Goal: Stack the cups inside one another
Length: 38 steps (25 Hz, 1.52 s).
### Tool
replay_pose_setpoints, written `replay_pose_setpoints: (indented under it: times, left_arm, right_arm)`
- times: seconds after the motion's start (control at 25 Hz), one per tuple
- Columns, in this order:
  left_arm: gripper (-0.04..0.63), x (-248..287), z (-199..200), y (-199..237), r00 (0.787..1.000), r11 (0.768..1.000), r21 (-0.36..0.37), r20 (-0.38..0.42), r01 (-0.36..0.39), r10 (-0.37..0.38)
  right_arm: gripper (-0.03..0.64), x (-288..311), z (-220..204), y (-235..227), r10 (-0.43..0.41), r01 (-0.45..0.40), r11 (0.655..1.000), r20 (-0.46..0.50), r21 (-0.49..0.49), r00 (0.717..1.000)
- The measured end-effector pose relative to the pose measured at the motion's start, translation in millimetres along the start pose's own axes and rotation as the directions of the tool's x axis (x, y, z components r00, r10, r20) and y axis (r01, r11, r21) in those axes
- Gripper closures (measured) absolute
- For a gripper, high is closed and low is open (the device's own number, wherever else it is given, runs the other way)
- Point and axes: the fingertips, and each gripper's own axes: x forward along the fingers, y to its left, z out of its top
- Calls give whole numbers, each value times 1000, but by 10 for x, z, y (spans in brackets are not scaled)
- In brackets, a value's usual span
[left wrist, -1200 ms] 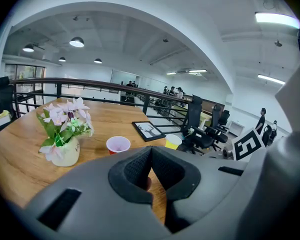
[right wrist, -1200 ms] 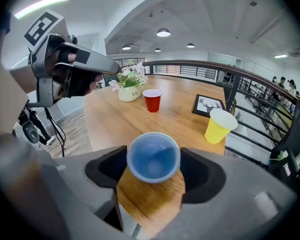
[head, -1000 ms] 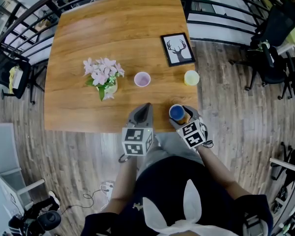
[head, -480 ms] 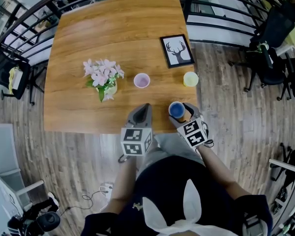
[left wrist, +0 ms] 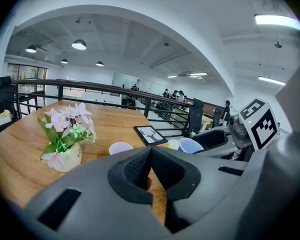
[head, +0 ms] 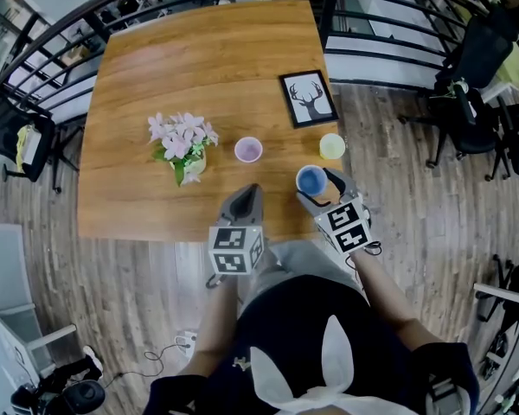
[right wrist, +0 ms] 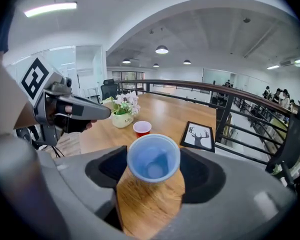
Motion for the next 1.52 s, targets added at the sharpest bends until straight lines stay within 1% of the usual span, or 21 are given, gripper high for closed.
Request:
replay_pose_setpoints:
  times: [0.36,0.68,0.92,1.24,1.52]
  left_arm:
    - [580,24,77,19,1000,1000,8,12,-1,1]
    - [580,99,101,35,1000,1000,11,8,4,-4]
    - [580,183,117,84,1000,1000,6,7,6,-6]
    - [580,317,153,142,1000,1000,-3,0,19,-19]
    - [580,414,190,237,1000,1000,-8,-9,19,-19]
  right_arm:
    - [290,-122,313,-35,-4,5,1000,61,-19,998]
    - [290,-91,406,-185,-21,22,1000,78,-12,997]
    - [290,-103,492,-516,-84,83,996,92,13,992]
    - [290,-145,596,-1028,-177,173,984,99,51,979]
    - [290,-85,577,-1270,-210,204,975,78,83,975]
